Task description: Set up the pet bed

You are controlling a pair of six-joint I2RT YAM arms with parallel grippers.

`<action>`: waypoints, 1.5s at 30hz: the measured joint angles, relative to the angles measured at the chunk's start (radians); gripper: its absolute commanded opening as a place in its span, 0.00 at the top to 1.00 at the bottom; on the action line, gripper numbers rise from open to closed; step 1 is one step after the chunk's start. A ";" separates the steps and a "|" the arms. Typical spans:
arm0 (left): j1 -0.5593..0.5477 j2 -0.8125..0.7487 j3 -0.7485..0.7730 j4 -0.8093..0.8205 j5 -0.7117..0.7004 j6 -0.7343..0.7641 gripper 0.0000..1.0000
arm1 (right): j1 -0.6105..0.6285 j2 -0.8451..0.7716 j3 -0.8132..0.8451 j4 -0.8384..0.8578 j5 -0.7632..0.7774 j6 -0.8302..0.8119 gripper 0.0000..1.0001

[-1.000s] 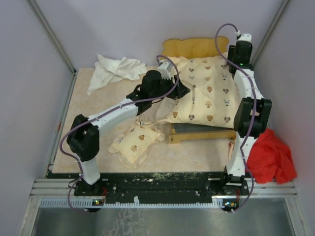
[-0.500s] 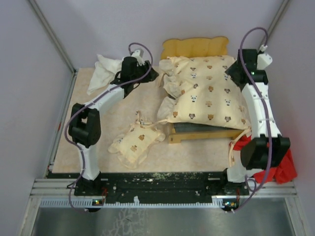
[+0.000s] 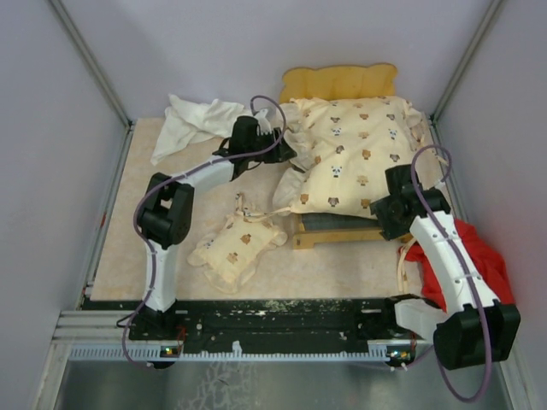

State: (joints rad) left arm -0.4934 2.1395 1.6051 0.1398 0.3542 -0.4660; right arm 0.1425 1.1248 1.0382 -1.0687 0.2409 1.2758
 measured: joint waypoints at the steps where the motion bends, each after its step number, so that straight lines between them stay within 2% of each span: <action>1: 0.000 0.002 -0.004 0.003 0.000 -0.004 0.48 | 0.008 -0.019 -0.019 0.000 -0.008 0.018 0.45; 5: -0.013 0.024 -0.012 -0.005 -0.015 -0.009 0.50 | 0.026 -0.083 -0.064 0.003 -0.026 0.079 0.45; 7: -0.021 0.037 -0.021 -0.016 -0.028 -0.014 0.56 | 0.026 -0.087 -0.074 0.008 -0.027 0.096 0.45; 10: -0.027 0.034 -0.022 -0.020 -0.055 -0.034 0.69 | 0.028 -0.086 -0.112 0.029 -0.018 0.117 0.46; 14: -0.039 0.019 -0.027 -0.045 -0.107 -0.040 0.92 | 0.028 -0.081 -0.197 0.058 -0.002 0.145 0.49; 15: -0.041 0.013 -0.034 -0.046 -0.117 -0.043 0.97 | 0.029 -0.081 -0.212 0.079 0.000 0.144 0.53; 16: -0.045 -0.002 -0.053 -0.043 -0.133 -0.049 1.00 | 0.032 -0.079 -0.225 0.096 0.005 0.141 0.63; 18: -0.050 -0.035 -0.100 -0.037 -0.155 -0.059 1.00 | 0.032 -0.071 -0.240 0.123 0.016 0.123 0.84; 19: -0.051 -0.058 -0.134 -0.031 -0.166 -0.066 1.00 | 0.032 -0.067 -0.243 0.142 0.029 0.105 0.88; 21: -0.055 -0.122 -0.220 -0.020 -0.193 -0.086 1.00 | 0.033 -0.069 -0.247 0.145 0.037 0.065 0.94; 25: -0.058 -0.270 -0.406 -0.009 -0.247 -0.124 1.00 | 0.034 -0.092 -0.269 0.203 0.062 -0.031 0.97; 26: -0.058 -0.306 -0.448 -0.012 -0.263 -0.137 0.98 | 0.034 -0.103 -0.286 0.249 0.066 -0.075 0.98; 30: -0.051 -0.389 -0.530 -0.035 -0.291 -0.178 0.70 | 0.039 -0.119 -0.338 0.425 0.069 -0.229 1.00; 33: -0.048 -0.413 -0.537 -0.075 -0.289 -0.193 0.53 | 0.038 -0.086 -0.340 0.515 0.095 -0.345 1.00; 39: -0.052 -0.488 -0.496 -0.195 -0.233 -0.130 0.44 | -0.030 0.083 -0.280 0.737 0.102 -0.581 1.00; 45: -0.056 -0.613 -0.454 -0.237 -0.192 -0.042 0.47 | -0.115 0.282 -0.100 0.712 0.103 -0.703 1.00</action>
State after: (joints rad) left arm -0.5491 1.5261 1.1515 -0.0975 0.1623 -0.5083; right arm 0.0273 1.4067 0.9382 -0.3569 0.3443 0.5732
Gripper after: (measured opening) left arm 0.558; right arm 0.174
